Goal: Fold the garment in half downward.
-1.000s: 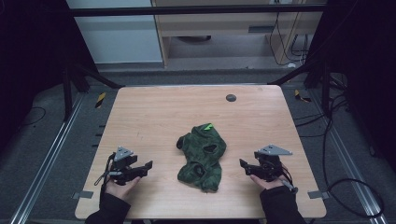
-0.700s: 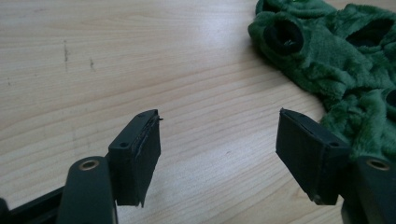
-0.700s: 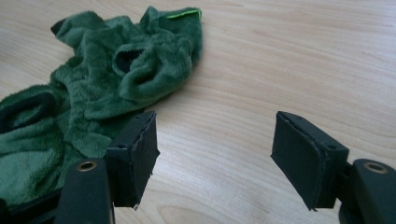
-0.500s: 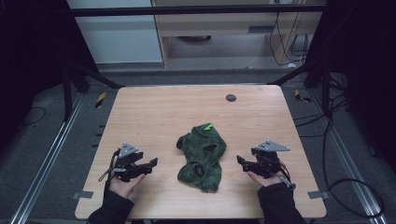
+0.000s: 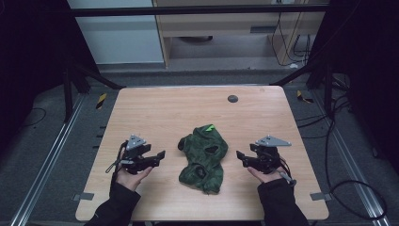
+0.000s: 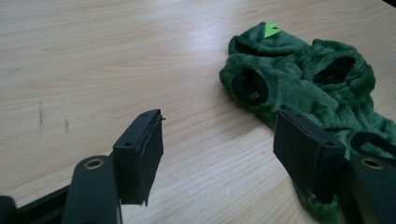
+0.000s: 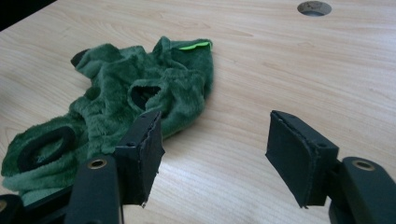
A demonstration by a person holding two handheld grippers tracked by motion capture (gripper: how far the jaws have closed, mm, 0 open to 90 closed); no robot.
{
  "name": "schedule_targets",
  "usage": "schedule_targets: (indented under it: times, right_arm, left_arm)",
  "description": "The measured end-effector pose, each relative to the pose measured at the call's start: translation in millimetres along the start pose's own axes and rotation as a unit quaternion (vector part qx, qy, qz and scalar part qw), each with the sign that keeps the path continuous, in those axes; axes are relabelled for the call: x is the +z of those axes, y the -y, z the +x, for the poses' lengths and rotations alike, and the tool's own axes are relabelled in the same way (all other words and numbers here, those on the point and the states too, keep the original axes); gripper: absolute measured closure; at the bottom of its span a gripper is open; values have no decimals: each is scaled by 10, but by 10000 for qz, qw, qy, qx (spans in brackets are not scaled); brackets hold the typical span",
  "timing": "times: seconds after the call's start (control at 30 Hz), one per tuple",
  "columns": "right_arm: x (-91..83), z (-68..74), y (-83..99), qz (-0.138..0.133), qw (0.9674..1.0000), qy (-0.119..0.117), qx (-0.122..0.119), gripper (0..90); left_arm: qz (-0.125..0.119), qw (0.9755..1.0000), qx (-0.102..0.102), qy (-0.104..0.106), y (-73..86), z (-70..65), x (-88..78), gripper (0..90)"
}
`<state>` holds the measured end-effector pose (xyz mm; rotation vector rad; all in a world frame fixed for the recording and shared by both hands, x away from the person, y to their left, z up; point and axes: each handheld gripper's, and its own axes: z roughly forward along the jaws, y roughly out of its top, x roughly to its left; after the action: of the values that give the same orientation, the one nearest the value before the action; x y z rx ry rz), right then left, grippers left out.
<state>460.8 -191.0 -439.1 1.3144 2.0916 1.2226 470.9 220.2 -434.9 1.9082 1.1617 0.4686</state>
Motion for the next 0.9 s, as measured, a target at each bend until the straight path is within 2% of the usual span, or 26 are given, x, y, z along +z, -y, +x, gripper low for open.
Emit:
schedule_targets:
  times: [0.33, 0.67, 0.9]
  right_arm:
    - [82, 19, -81, 31, 10000, -75, -3, 379]
    - [245, 48, -210, 130, 9998, -141, -82, 401]
    - [326, 56, -287, 139, 9997, -168, -99, 400]
  left_arm:
    - [-69, 10000, 37, 62, -164, -30, 76, 351]
    - [-133, 9998, 72, 112, -352, -49, 162, 372]
    - [-82, 9998, 139, 113, -392, -62, 260, 384]
